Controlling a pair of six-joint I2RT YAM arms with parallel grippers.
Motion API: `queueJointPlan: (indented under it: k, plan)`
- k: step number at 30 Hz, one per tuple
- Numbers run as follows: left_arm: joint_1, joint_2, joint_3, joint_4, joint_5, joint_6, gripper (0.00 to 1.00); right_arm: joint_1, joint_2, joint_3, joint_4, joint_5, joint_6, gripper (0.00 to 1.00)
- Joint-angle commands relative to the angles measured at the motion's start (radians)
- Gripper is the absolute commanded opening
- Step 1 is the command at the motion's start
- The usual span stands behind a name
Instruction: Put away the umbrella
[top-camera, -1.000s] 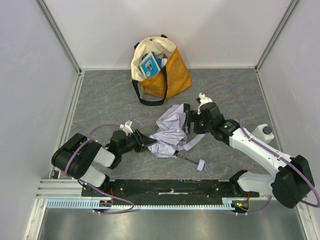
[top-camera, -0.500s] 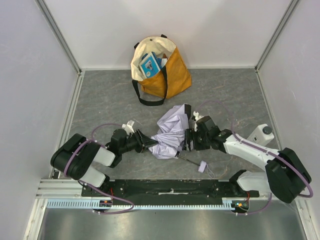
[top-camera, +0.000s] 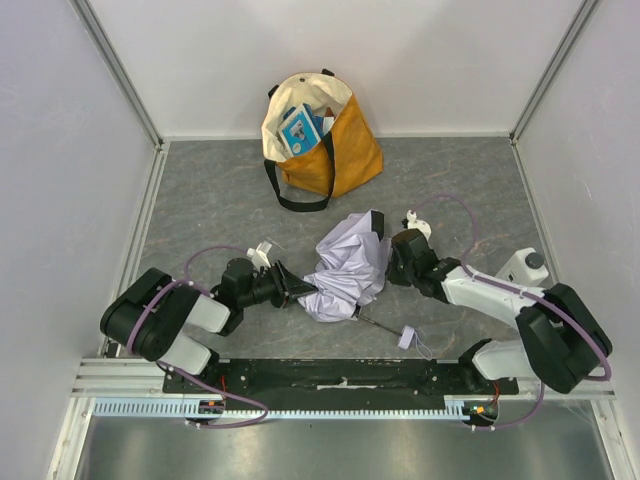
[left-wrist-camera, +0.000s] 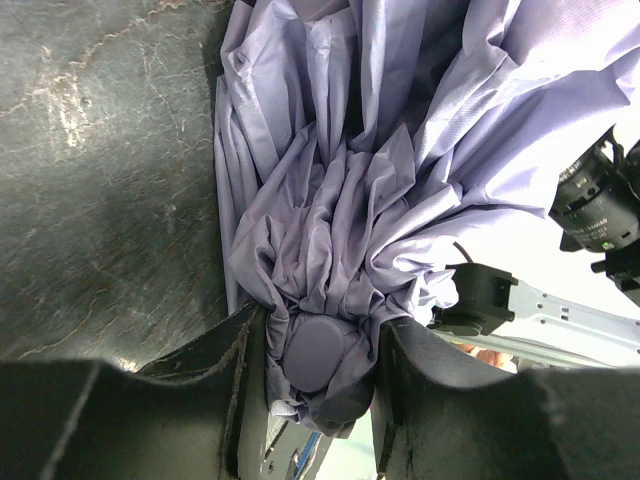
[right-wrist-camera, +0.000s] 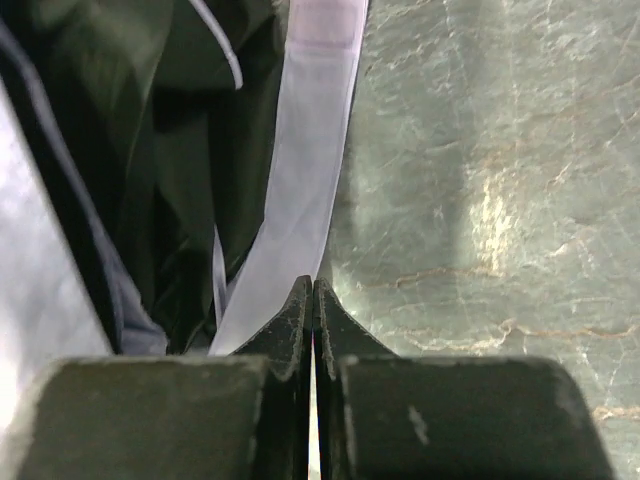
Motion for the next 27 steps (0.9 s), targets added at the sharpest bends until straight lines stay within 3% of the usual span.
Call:
queueJointPlan:
  k: [1, 5, 9, 11, 13, 17, 20, 27]
  plan:
    - [-0.001, 0.009, -0.021, 0.052, 0.05, 0.041, 0.02, -0.012, 0.041, 0.047, 0.059, 0.053, -0.005, 0.0]
    - [-0.001, 0.036, -0.024, 0.1, 0.056, 0.008, 0.02, 0.001, -0.016, 0.052, -0.028, 0.019, -0.051, 0.01]
    - [-0.001, 0.036, -0.003, 0.039, 0.053, 0.007, 0.02, 0.112, -0.134, 0.144, -0.281, 0.187, -0.115, 0.42]
    - [-0.001, 0.007, 0.022, -0.074, 0.05, 0.037, 0.02, 0.206, -0.174, 0.225, -0.379, 0.282, -0.134, 0.58]
    - [-0.001, -0.028, 0.046, -0.18, 0.04, 0.073, 0.02, 0.275, -0.162, 0.303, -0.451, 0.303, -0.183, 0.66]
    - [-0.001, -0.097, 0.114, -0.444, 0.004, 0.142, 0.02, 0.466, -0.07, 0.373, -0.4, 0.29, -0.379, 0.71]
    - [-0.001, -0.125, 0.132, -0.52, -0.001, 0.163, 0.02, 0.588, -0.001, 0.391, -0.327, 0.379, -0.47, 0.74]
    - [0.001, -0.094, 0.16, -0.619, 0.02, 0.185, 0.02, 0.637, 0.045, 0.466, -0.344, 0.497, -0.49, 0.74]
